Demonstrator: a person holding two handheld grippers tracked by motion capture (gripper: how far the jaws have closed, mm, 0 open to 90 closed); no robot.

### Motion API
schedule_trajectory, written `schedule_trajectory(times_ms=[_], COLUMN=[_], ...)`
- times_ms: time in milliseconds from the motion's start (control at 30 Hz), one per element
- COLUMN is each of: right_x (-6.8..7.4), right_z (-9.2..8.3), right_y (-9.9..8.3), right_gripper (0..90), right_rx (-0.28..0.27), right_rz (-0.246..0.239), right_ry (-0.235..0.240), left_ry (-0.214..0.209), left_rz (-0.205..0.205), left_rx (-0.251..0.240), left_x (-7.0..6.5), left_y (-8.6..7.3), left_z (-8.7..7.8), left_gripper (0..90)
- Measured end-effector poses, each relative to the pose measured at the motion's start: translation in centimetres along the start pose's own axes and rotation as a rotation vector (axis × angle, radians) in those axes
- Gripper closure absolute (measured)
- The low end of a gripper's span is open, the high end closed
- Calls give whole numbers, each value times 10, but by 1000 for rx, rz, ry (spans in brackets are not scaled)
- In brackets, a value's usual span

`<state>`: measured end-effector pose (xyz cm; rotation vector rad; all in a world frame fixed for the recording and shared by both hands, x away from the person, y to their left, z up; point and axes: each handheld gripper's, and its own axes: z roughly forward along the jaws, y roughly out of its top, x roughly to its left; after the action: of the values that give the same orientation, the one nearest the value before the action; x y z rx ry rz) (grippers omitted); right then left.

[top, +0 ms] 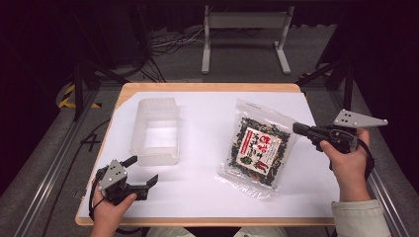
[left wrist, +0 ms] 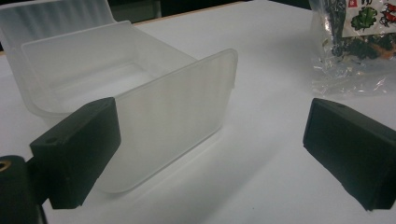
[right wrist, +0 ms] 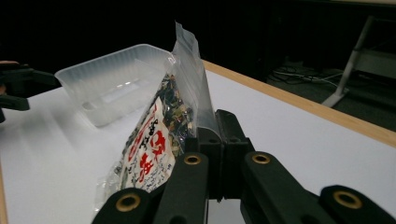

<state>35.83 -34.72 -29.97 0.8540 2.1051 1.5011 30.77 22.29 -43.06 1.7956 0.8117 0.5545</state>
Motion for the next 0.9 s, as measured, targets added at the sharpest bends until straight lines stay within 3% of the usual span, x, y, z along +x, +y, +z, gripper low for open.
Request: schedule_trajectory(times_ms=[367, 633, 700, 900], right_x=[22, 31, 33, 38], right_z=[-15, -20, -19, -16], right_y=[26, 34, 37, 42], right_gripper=[900, 900, 900, 900], right_rx=[-47, -86, -94, -106], right_rz=[-85, -101, -110, -121], right_ry=[25, 64, 74, 91], left_ry=[-4, -5, -29, -48], left_rz=[4, -5, -43, -36], left_rx=[-15, -32, -51, -62], left_x=[0, -1, -1, -5], left_y=[2, 4, 8, 15], left_z=[-4, -5, -1, 4], left_gripper=[59, 56, 55, 56])
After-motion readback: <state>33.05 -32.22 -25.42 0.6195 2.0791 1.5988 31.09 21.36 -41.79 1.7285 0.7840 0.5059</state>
